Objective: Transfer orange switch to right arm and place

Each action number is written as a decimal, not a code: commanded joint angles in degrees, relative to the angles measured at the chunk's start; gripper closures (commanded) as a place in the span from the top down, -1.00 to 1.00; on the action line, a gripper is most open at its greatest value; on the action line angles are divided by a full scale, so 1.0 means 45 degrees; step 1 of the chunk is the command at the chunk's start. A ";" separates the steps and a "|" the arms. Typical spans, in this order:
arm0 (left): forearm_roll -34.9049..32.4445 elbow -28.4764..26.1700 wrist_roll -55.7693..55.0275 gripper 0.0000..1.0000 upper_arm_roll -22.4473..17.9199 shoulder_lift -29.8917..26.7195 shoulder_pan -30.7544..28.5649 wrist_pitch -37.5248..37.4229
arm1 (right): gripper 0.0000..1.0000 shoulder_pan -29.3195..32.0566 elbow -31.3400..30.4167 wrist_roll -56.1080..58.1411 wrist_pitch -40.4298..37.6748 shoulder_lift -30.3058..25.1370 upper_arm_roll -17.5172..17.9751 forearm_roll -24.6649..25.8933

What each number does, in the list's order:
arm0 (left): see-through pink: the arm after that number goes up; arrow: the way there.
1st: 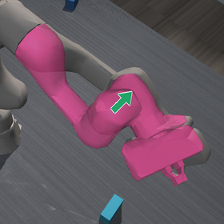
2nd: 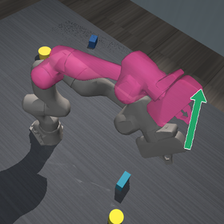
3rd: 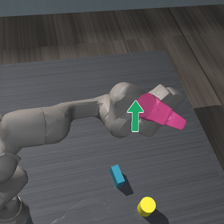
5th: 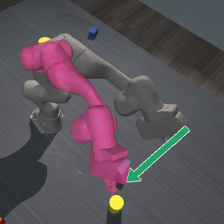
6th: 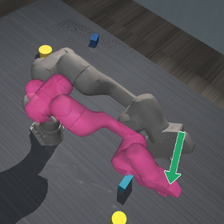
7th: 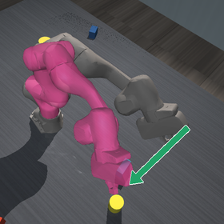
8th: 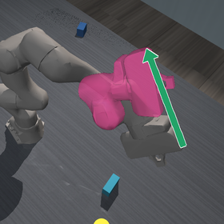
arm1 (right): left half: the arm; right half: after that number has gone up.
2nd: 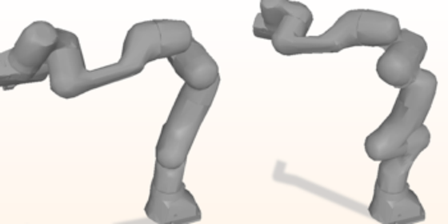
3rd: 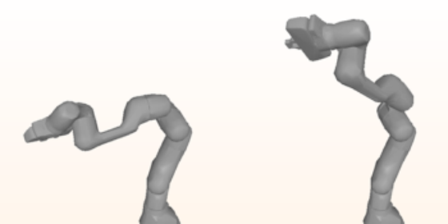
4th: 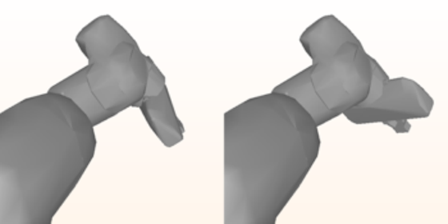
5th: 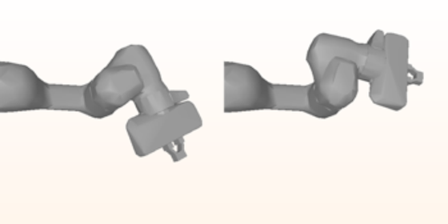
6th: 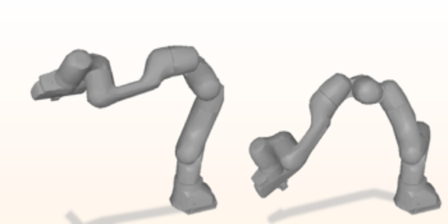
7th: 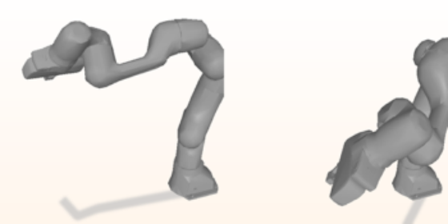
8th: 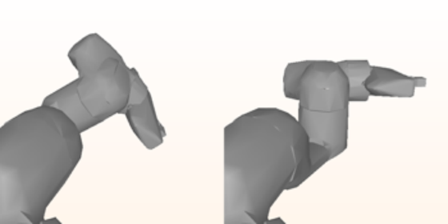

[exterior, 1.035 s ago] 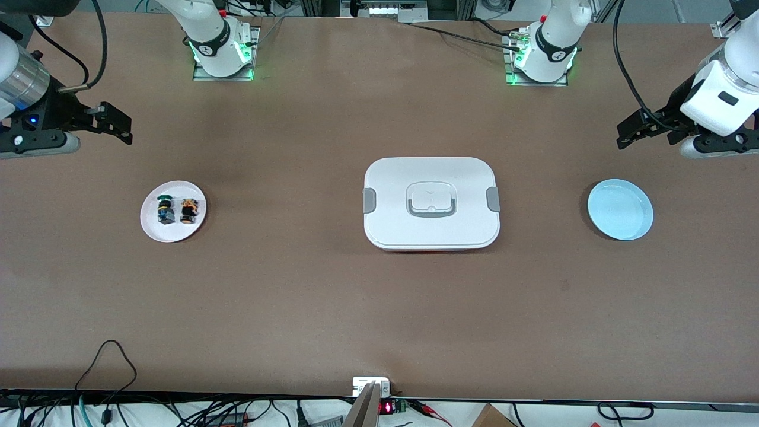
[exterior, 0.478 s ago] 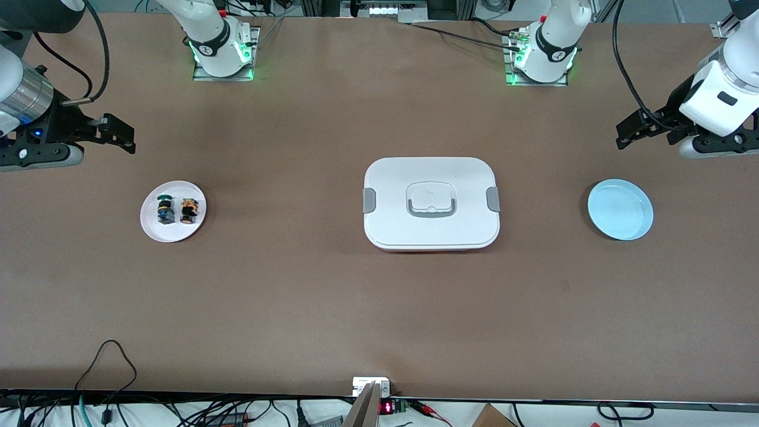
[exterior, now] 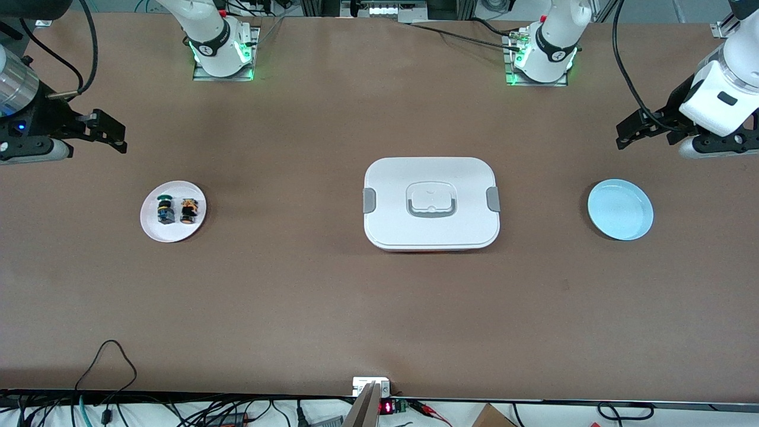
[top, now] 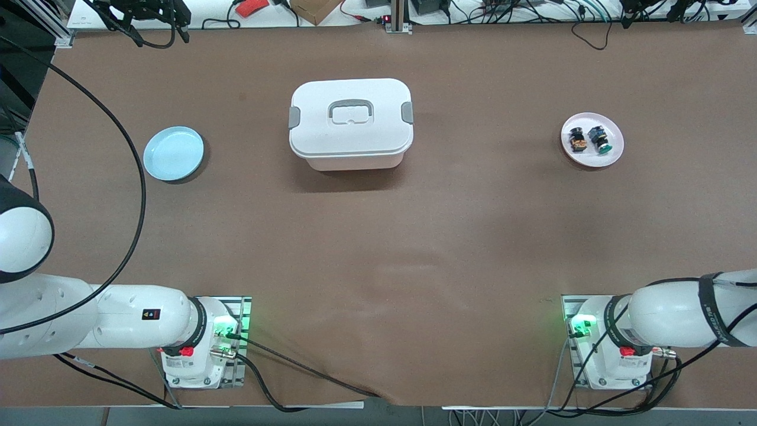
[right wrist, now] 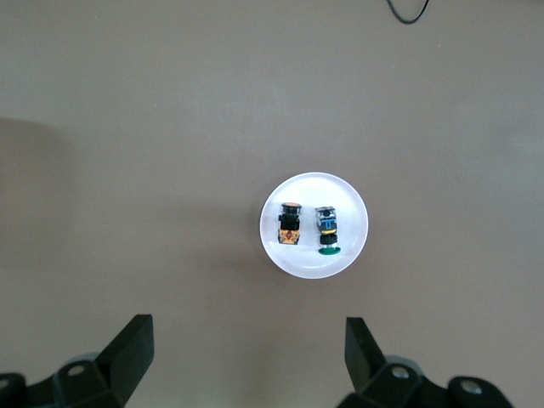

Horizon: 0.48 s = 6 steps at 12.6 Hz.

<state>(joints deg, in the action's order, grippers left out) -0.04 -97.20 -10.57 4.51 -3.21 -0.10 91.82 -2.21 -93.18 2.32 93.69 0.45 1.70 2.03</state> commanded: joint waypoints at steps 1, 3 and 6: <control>0.0125 0.0370 0.0260 1.00 -0.0142 0.0185 0.0121 -0.0228 | 1.00 0.0120 0.0334 -0.0065 0.0155 0.0581 -0.0046 -0.0236; 0.0125 0.0370 0.0260 1.00 -0.0142 0.0185 0.0121 -0.0228 | 1.00 0.0179 0.0742 -0.0163 0.0489 0.0954 -0.0027 -0.0373; 0.0106 0.0370 0.0260 1.00 -0.0142 0.0185 0.0121 -0.0228 | 1.00 0.0101 0.0999 -0.0143 0.0508 0.1013 -0.0008 -0.0138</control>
<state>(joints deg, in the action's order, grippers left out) -0.04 -97.19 -10.57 4.51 -3.20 -0.10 91.81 -1.80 -90.66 2.30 96.65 4.59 1.46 1.50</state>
